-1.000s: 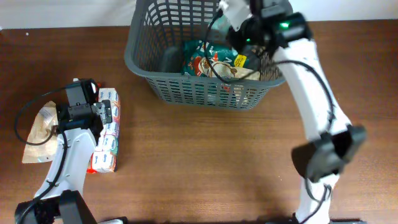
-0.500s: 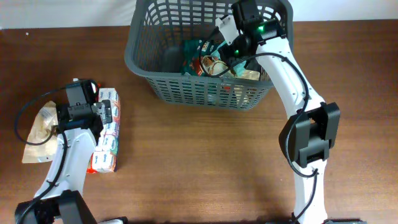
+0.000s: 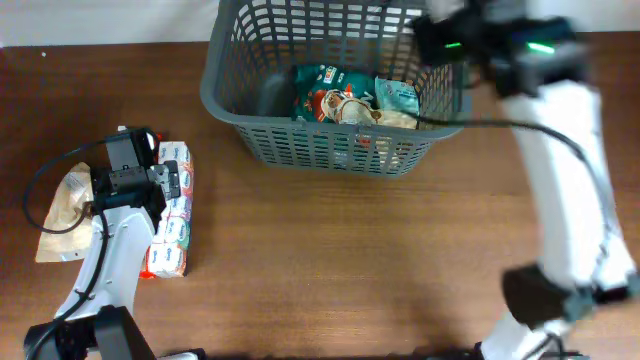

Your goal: Pack container

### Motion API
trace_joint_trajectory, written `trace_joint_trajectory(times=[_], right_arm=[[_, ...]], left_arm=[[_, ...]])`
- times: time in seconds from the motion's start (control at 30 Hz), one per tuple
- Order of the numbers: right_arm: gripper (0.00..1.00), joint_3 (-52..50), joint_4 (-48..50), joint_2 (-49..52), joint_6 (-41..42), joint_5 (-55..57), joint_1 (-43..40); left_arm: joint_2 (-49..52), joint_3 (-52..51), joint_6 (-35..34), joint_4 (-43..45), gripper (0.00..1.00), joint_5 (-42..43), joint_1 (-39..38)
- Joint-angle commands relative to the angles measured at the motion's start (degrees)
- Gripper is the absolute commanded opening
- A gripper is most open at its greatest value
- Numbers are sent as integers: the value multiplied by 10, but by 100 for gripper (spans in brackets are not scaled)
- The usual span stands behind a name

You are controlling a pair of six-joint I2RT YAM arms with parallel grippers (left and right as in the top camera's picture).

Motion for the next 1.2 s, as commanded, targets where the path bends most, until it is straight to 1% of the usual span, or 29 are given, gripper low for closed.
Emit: trace_joint_trajectory(times=[0.0,0.13,0.2,0.23,0.27,0.3,0.33,0.4,0.43,0.53,0.6,0.67,0.7,0.93,1.07,1.1,1.17], right_arm=[[72,3,-24,-50,63,16,-92],[73,-14,-29,-90,81,-50,-204],[74,-25,-31,-99,81,-65,-243],[82,-33,-32,-102,81,-76,-261],[95,-41,-35,-102,81,-89,-278],[99,-45,-39,-102,81,-97,-287],[99,-58,-51,-101,81,-114,-304],[99,-71,-59,-101,81,-114,-311],[99,-78,-63,-101,81,-114,-314],[99,-102,-68,-101,80,-112,-314],[99,-113,-71,-100,80,-112,-314],[99,-120,-76,-100,80,-112,-314],[99,-121,-77,-100,80,-112,-314],[99,-121,-78,-100,80,-112,-314],[99,-121,-78,-100,80,-112,-314],[99,-121,-78,-99,80,-112,-314],[99,-121,-78,-99,80,-112,-314]], left_arm=[[-7,4,7,0,99,-4,2],[-7,4,7,0,99,-4,2],[-7,4,7,0,99,-4,2],[-7,4,7,0,99,-4,2],[-7,4,7,0,99,-4,2],[-7,4,7,0,99,-4,2],[-7,4,7,0,99,-4,2],[-7,4,7,0,99,3,1],[-7,4,7,0,99,20,1],[-7,4,7,0,99,132,1],[-7,4,7,20,99,196,1],[-8,23,7,20,99,240,1],[-8,33,7,14,99,246,1],[-7,208,16,-120,99,232,7],[-7,303,15,-189,99,232,31],[-7,337,2,-235,99,233,47],[-7,366,-17,-296,99,246,66]])
